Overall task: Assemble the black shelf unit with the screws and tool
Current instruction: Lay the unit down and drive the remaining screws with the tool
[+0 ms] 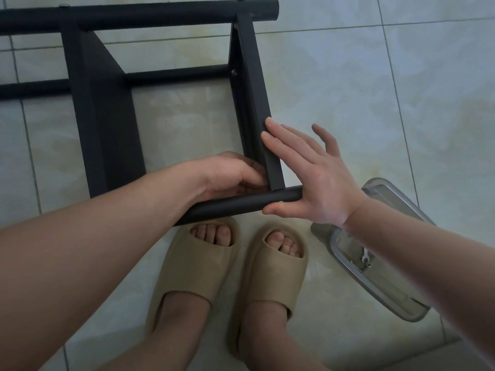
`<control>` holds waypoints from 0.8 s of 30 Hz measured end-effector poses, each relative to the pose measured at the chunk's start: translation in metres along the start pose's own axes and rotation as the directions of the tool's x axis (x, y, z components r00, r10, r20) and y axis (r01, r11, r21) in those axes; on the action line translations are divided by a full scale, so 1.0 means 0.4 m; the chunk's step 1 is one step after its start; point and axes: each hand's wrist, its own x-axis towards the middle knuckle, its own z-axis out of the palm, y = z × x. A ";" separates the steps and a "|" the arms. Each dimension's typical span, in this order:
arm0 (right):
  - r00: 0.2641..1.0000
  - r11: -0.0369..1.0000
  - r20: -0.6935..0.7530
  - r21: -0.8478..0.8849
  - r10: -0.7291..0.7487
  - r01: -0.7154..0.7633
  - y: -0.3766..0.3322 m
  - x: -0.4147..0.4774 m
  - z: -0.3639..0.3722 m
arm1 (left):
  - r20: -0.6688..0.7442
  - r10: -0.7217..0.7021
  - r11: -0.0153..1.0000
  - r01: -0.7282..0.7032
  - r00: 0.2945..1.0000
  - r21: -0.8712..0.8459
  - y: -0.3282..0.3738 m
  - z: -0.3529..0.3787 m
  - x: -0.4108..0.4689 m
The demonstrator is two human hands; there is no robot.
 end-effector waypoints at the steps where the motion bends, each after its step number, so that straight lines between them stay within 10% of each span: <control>1: 1.000 1.000 0.000 0.003 0.000 0.000 0.000 0.000 0.000 | 0.006 0.000 1.000 0.000 1.000 -0.012 -0.001 -0.002 0.001; 24: 1.000 0.999 0.004 0.032 0.006 -0.007 -0.001 -0.001 0.002 | 0.013 -0.023 1.000 0.023 1.000 -0.020 0.011 -0.003 0.001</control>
